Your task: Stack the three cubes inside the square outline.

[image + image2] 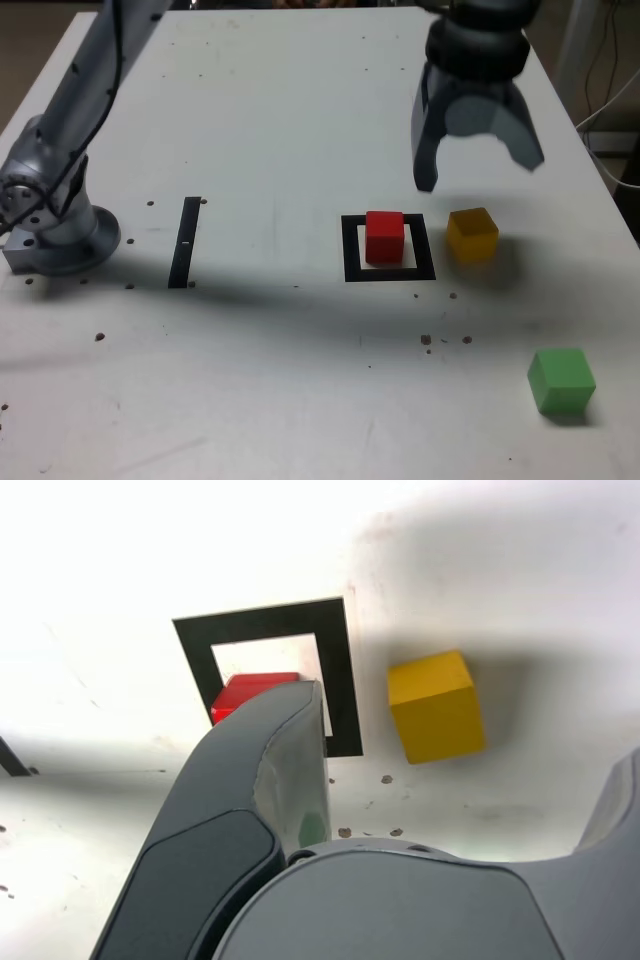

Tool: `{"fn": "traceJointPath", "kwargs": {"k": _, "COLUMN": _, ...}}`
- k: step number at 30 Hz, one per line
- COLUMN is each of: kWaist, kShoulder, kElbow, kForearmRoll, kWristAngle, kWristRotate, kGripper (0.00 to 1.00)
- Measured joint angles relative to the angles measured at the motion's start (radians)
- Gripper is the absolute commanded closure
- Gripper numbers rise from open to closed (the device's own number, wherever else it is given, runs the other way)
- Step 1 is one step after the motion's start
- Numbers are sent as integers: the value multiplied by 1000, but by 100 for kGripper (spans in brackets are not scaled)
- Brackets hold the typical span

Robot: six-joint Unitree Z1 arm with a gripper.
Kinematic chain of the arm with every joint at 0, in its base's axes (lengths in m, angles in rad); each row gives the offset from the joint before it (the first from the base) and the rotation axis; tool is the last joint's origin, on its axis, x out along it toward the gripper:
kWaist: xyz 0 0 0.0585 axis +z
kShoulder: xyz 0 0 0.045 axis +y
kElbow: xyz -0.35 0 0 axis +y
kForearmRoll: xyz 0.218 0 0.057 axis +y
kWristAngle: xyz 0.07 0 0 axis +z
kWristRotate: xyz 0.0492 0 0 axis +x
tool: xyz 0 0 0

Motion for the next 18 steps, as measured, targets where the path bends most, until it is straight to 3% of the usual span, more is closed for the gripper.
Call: {"fn": "traceJointPath", "kwargs": {"k": 18, "kWaist": -9, "kShoulder": 96, "kElbow": -48, "kForearmRoll": -9, "kWristAngle": -27, "kWristRotate": -11, "kGripper": 1}}
